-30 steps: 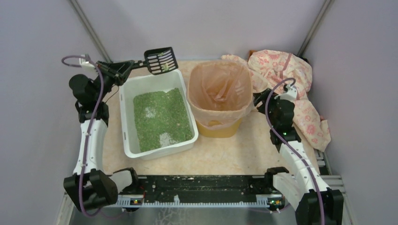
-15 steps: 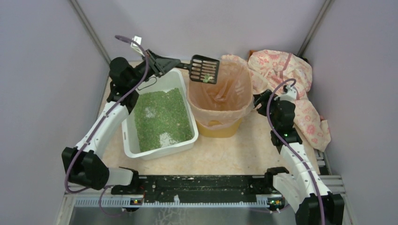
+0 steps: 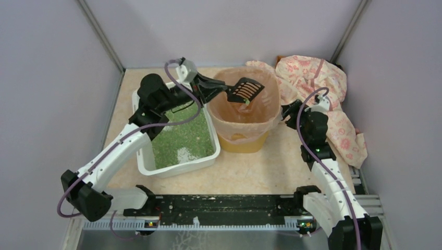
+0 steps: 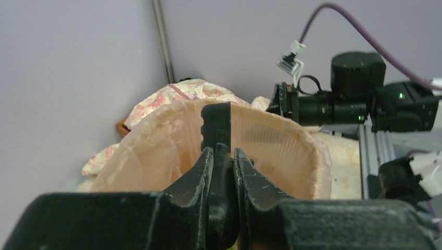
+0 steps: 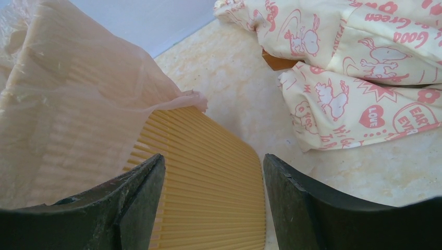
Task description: Clean the litter box
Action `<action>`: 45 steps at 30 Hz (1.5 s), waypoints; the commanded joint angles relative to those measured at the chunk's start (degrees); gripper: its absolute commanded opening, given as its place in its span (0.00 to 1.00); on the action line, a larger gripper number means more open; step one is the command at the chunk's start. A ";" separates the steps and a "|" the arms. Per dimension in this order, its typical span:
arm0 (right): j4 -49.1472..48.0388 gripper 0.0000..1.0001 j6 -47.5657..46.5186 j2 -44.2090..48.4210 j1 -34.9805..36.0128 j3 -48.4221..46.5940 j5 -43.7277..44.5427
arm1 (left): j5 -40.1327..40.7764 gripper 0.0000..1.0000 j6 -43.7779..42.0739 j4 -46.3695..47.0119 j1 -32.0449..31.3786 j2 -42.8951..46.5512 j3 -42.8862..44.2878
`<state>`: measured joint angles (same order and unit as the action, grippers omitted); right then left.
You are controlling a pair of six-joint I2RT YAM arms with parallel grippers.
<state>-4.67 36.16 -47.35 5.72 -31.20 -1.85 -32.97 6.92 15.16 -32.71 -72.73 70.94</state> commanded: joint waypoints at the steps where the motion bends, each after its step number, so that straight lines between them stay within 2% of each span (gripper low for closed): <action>1: -2.90 0.70 -0.12 1.04 -0.35 -2.65 -0.42 | 2.43 0.00 -21.20 -2.22 -3.84 2.45 -1.52; 4: -2.92 0.69 -0.65 1.03 -0.31 -2.59 -0.39 | 2.44 0.00 -29.09 -5.32 -5.88 2.69 -2.01; 8: -3.01 0.69 -1.26 0.78 -0.33 -2.46 0.03 | 6.87 0.00 -34.79 -7.23 -9.30 2.82 -1.77; 12: -3.61 0.69 -1.27 0.47 -0.38 -2.29 -0.41 | 7.74 0.00 -34.09 -5.60 -10.44 3.94 -1.81; 17: -4.19 0.69 -1.22 0.30 -0.38 -2.12 -0.80 | 11.58 0.00 -24.40 6.81 -10.36 8.44 -5.53; 20: -4.30 0.68 -1.60 0.49 -0.35 -1.77 -1.00 | 14.01 0.00 -20.21 9.99 -10.36 11.44 -5.47; 22: -4.42 0.68 -1.65 0.59 -0.33 -1.47 -1.05 | 20.03 0.00 -17.82 10.65 -10.36 13.46 -4.53; 24: -4.73 0.68 -1.56 0.67 -0.33 -1.13 -1.39 | 32.09 0.00 -13.47 9.86 -10.23 15.28 -3.30; 25: -5.05 0.68 -1.41 0.76 -0.35 -0.94 -1.60 | 39.24 0.00 -11.97 8.43 -10.00 16.04 -2.47; 28: -5.05 0.68 -1.36 0.85 -0.31 -0.79 -1.82 | 51.52 0.00 -7.26 -0.57 -9.49 18.38 -0.55; 31: -4.68 0.68 -1.37 1.07 -0.35 -0.84 -1.93 | 62.43 0.00 -2.05 -5.27 -9.48 23.14 -3.28; 35: -4.05 0.68 -0.50 1.30 -0.33 -1.03 -2.13 | 76.80 0.00 11.43 -18.80 -9.31 28.93 -7.57; 37: -4.01 0.68 0.09 1.30 -0.40 -1.24 -2.70 | 78.11 0.00 17.98 -22.86 -9.30 32.05 -11.92; 41: -3.91 0.68 0.92 1.77 -0.35 -1.48 -3.24 | 75.74 0.00 28.75 -28.63 -9.26 35.35 -19.95; 45: -3.15 0.68 0.92 2.64 -0.38 -1.20 -2.99 | 71.21 0.00 37.34 -26.76 -8.73 35.75 -30.76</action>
<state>-5.89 36.67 -46.78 5.72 -31.18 -4.36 40.01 31.24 -7.77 -42.04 -37.04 47.70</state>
